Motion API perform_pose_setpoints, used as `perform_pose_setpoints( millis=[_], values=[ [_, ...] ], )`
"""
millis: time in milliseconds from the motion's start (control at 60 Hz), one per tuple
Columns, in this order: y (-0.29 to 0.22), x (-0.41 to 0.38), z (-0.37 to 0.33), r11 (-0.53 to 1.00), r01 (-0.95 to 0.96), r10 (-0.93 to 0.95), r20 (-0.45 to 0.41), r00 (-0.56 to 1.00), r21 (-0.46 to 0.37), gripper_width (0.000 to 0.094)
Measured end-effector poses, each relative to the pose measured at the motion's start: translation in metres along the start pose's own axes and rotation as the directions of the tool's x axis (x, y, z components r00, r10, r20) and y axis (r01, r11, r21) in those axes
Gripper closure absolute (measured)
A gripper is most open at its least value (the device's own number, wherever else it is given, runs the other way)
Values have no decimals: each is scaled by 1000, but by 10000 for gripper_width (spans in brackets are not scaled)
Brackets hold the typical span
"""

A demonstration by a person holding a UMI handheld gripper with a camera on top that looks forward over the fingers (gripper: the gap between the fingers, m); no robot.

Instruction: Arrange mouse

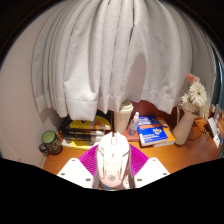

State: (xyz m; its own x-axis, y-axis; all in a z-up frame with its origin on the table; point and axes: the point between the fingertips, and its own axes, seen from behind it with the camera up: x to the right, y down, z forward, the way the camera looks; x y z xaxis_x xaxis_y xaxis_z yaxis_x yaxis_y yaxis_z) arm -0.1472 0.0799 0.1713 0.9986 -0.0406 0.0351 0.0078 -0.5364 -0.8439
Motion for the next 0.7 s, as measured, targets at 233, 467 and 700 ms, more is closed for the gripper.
perform_pose_setpoints(
  millis=[233, 467, 700],
  values=[
    [95, 59, 63, 982, -6, 6, 2, 1000, -188, 525],
    [159, 55, 96, 955, 2, 17, 62, 998, -296, 523],
    [157, 54, 103, 961, -25, 52, 91, 995, -277, 390]
  ],
)
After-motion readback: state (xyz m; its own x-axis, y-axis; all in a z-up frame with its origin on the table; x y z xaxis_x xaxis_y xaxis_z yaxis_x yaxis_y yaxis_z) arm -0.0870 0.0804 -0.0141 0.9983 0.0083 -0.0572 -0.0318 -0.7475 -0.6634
